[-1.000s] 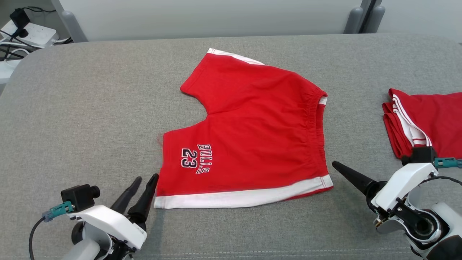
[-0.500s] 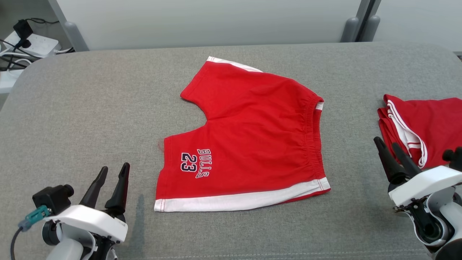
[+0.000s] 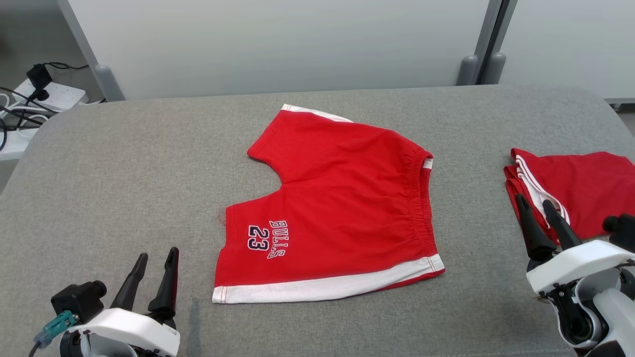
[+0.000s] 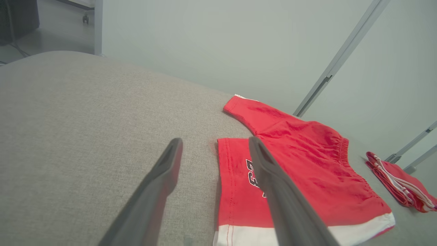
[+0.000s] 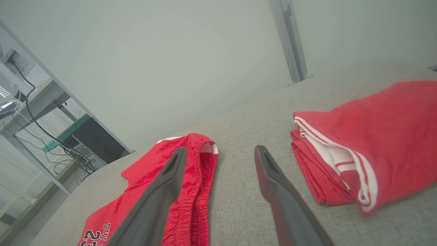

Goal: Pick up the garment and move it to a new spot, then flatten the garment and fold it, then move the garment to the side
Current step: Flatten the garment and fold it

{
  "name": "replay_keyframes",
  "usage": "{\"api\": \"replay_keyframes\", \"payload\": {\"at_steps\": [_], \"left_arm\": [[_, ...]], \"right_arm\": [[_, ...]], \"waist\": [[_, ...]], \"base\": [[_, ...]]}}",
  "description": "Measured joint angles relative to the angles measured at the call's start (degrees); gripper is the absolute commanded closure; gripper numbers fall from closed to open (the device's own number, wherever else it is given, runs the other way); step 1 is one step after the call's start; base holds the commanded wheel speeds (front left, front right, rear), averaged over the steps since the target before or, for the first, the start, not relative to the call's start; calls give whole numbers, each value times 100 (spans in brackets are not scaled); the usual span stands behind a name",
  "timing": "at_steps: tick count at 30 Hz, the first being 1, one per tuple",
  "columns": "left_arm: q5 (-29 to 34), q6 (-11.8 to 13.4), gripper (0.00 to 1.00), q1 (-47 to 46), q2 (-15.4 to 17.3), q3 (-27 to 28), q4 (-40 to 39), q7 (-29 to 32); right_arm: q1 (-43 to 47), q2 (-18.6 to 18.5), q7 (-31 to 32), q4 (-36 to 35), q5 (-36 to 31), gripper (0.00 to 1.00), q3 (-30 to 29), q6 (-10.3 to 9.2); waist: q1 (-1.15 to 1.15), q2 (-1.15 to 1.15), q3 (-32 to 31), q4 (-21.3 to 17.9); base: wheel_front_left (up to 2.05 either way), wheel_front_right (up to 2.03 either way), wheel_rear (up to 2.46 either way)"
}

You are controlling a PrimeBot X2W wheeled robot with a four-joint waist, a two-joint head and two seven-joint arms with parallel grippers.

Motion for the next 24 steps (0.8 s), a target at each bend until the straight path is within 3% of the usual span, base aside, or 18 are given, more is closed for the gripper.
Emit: {"api": "replay_keyframes", "payload": {"at_steps": [5,12,24], "left_arm": [[258,0,0,154,-40,182,-66,0],[795,0,0,282,-264,639,-254,0],[2444,75,0,733,-732,1566,-926,0]], "right_arm": [[234,180,-1,-49,-545,0,-525,0],[605,490,-7,-524,-1808,0,-1295,0],[1311,990,-8,-1501,-3976,0,-2226,0]], "waist": [[0,0,-114,15],[0,0,-225,71],[0,0,-305,185]], "base": [[0,0,0],[0,0,0],[0,0,0]]}}
